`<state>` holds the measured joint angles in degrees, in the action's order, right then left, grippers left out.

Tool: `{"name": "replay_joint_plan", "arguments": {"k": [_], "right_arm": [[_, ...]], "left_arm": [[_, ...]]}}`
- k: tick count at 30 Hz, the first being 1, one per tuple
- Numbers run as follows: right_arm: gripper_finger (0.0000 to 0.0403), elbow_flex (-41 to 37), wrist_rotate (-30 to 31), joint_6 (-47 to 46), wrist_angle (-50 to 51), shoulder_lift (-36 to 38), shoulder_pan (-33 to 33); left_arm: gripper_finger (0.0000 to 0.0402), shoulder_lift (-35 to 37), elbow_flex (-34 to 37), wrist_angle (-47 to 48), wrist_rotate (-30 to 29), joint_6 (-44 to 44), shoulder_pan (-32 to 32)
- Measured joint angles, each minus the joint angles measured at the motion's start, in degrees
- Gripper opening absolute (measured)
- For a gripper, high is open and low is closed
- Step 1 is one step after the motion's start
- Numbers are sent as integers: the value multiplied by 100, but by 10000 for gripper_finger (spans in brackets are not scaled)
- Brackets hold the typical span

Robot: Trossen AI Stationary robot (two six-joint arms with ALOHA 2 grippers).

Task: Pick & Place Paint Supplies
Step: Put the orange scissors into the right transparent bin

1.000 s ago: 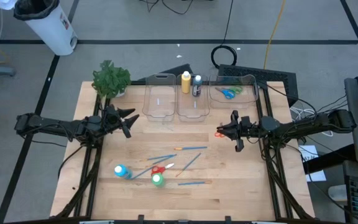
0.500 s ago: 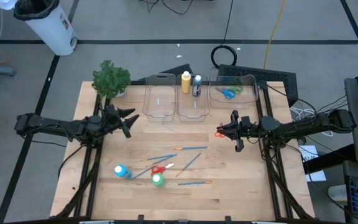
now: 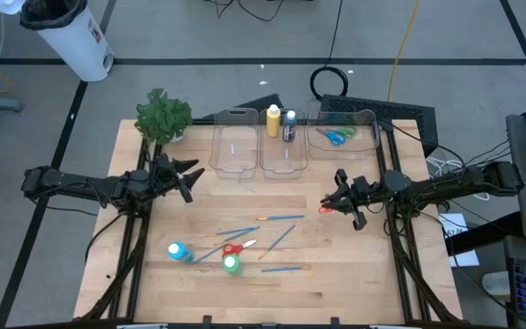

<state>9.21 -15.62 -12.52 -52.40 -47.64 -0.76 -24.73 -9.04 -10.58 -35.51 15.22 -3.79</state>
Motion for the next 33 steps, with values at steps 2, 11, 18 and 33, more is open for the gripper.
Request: {"name": "replay_joint_plan", "arguments": {"k": [2,11,18,33], "right_arm": [[20,0,-291,-88,-9,2,-28],[25,1,-2498,223,-9,2,124],[21,2,-2498,377,-9,2,310],[21,2,-1801,420,-429,0,313]], "left_arm": [[198,-1,0,1,1,0,0],[198,-2,0,2,0,0,0],[198,-2,0,2,1,0,0],[198,0,0,2,1,2,0]]}}
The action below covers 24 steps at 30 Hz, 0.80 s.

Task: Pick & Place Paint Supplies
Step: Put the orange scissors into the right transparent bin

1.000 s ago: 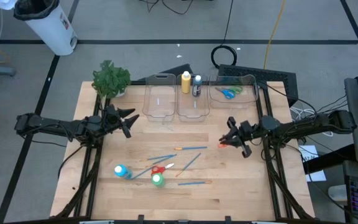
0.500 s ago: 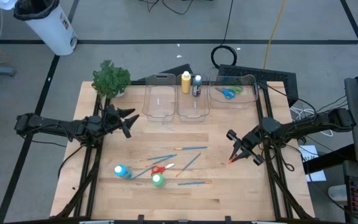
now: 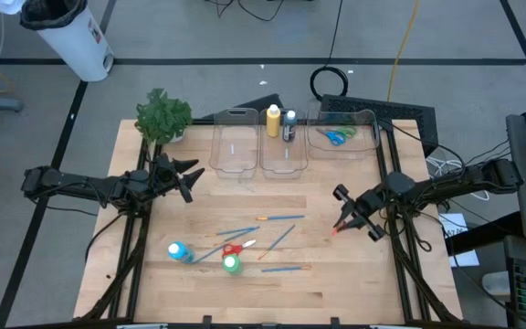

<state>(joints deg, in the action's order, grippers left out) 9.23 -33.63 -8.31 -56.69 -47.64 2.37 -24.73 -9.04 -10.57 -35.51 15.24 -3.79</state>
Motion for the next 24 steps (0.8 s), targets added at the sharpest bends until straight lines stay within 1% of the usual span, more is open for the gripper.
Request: {"name": "replay_joint_plan", "arguments": {"k": [4,6,12,14,19,24], "right_arm": [[21,2,617,-175,-447,0,-2],[21,2,808,-140,-613,0,-5],[21,283,835,3,-702,-19,-224],[21,401,981,23,-695,-57,-306],[21,592,2573,210,-683,-232,-326],[21,679,3896,933,-666,-513,-477]], "left_arm": [[198,-2,0,0,0,0,0],[198,-1,0,-1,0,-2,0],[198,-1,0,-2,0,-1,0],[198,-2,0,0,0,-2,0],[198,0,0,-1,0,-2,0],[198,0,0,0,0,-2,0]]}}
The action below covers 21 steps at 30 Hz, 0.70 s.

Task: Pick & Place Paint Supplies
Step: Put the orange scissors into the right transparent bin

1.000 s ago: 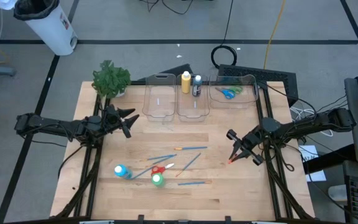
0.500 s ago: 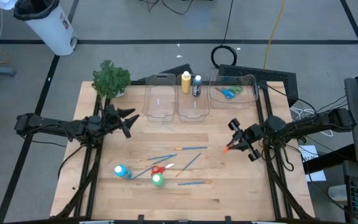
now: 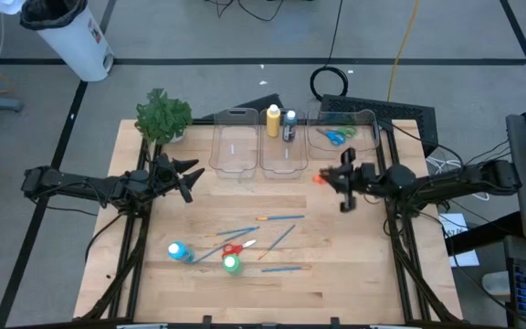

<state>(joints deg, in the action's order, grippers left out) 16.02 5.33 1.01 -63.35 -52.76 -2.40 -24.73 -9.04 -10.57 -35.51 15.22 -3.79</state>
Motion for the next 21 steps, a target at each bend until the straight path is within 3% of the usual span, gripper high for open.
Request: {"name": "replay_joint_plan", "arguments": {"k": [3,7,12,21], "right_arm": [[22,96,399,467,25,-133,-247],[24,253,263,406,361,-229,-771],[21,365,-605,-187,495,-488,-1699],[21,388,-1582,-894,717,-879,-3473]], "left_arm": [[198,-1,0,-1,0,0,0],[198,-2,0,0,0,2,0],[198,-1,0,0,0,0,0],[198,-2,0,0,0,0,0]]}}
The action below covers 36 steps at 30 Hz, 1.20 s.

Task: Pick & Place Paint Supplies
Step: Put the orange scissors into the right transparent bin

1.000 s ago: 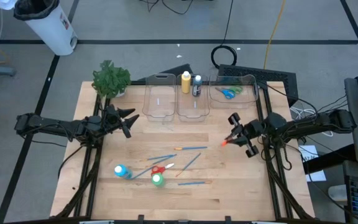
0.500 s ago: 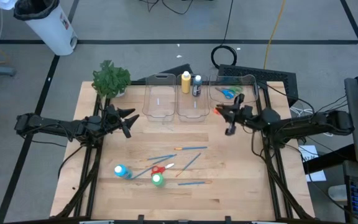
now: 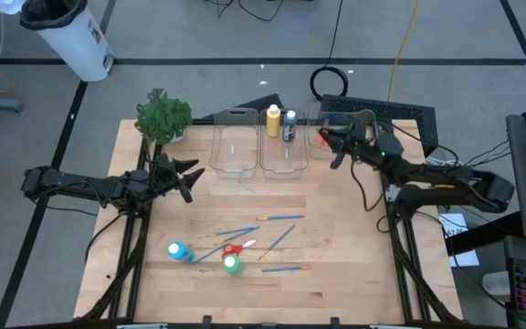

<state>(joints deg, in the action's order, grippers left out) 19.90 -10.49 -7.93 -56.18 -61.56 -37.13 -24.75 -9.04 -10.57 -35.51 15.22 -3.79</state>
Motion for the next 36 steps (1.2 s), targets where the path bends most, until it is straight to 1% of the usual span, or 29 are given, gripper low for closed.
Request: {"name": "replay_joint_plan", "arguments": {"k": [4,8,15,20,25,30,36], "right_arm": [[21,0,40,-12,163,-254,-434],[21,0,302,10,167,-618,-652],[21,0,365,110,122,-1186,-1084],[22,0,745,235,203,-1513,-1468],[23,-2,758,128,152,-1859,-1799],[26,45,752,112,118,-2136,-1979],[34,183,738,110,211,-2434,-1993]], "left_arm": [[198,0,0,-2,0,0,0],[198,2,0,0,0,0,0],[198,0,0,0,0,0,0],[198,0,0,-2,0,0,0],[198,2,0,0,0,0,0],[198,2,0,-2,0,0,0],[198,2,0,0,0,0,0]]}}
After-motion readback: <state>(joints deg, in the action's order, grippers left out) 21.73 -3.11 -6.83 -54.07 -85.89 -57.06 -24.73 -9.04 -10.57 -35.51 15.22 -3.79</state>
